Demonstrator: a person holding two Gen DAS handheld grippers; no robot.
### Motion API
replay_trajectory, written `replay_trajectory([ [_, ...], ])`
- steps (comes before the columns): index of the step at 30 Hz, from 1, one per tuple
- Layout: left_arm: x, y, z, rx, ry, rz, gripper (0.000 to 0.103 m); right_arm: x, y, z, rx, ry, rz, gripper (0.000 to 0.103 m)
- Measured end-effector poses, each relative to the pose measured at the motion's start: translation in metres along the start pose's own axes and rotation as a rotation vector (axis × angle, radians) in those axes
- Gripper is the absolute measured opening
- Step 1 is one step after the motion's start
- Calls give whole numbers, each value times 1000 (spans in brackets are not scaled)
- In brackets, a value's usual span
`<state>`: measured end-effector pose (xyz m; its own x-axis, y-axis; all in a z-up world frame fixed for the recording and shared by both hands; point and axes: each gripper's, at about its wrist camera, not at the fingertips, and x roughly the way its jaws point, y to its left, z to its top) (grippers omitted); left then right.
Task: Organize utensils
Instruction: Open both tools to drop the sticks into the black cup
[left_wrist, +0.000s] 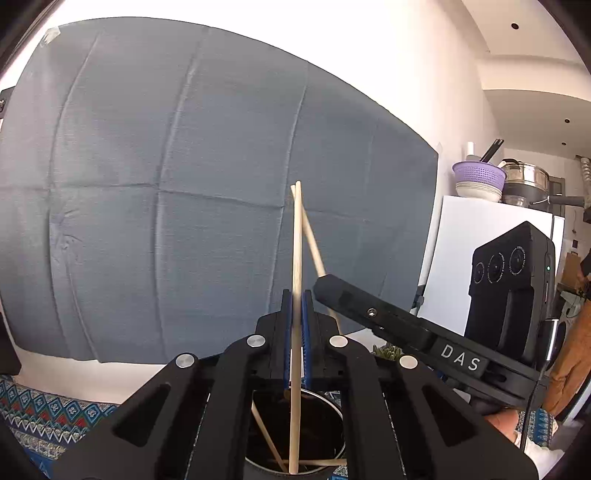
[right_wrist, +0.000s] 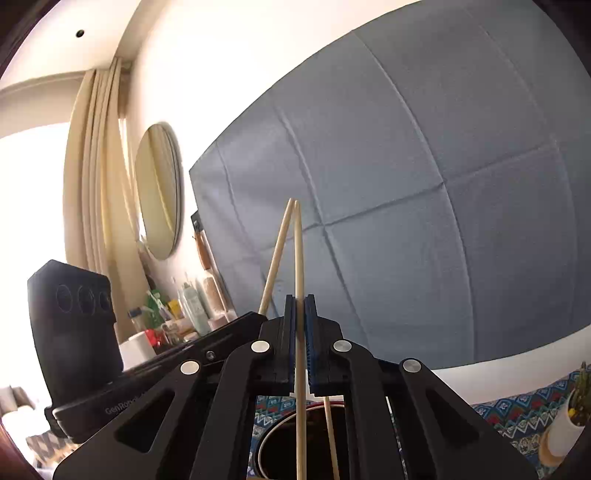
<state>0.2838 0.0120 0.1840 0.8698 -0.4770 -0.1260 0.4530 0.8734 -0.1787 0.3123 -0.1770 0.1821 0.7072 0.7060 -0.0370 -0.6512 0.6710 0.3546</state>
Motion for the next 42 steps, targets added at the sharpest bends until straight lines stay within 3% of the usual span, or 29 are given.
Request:
replay_trajectory([
  [5, 11, 3, -26, -12, -58, 12, 5, 6, -17, -20, 64, -40, 5, 5],
  [11, 19, 13, -48, 2, -43, 46, 5, 8, -34, -41, 81, -32, -12, 5],
  [14, 19, 19, -50, -24, -41, 43, 5, 16, -37, -45, 51, 20, -42, 5],
  [18, 14, 17, -52, 15, -44, 52, 5, 20, -39, -49, 24, 43, -67, 5],
  [22, 14, 21, -53, -9, -38, 49, 5, 23, -35, -51, -8, 60, -78, 5],
  [31, 9, 21, -50, 11, -32, 84, 7, 10, -30, -48, -54, 39, -109, 9],
  [33, 7, 24, -49, -3, -45, 94, 22, 5, -30, -44, -59, 23, -126, 9],
  [35, 4, 27, -47, -17, -58, 110, 28, 1, -31, -39, -62, 11, -151, 9],
  [37, 2, 30, -45, -18, -59, 123, 34, -5, -34, -35, -52, 3, -177, 25],
  [38, 1, 31, -44, -20, -56, 134, 43, -7, -36, -33, -43, -1, -188, 29],
  [40, -2, 34, -42, -34, -61, 146, 52, -11, -38, -30, -34, -10, -211, 47],
  [42, -4, 37, -40, -48, -62, 160, 69, -14, -40, -27, -31, -9, -226, 53],
])
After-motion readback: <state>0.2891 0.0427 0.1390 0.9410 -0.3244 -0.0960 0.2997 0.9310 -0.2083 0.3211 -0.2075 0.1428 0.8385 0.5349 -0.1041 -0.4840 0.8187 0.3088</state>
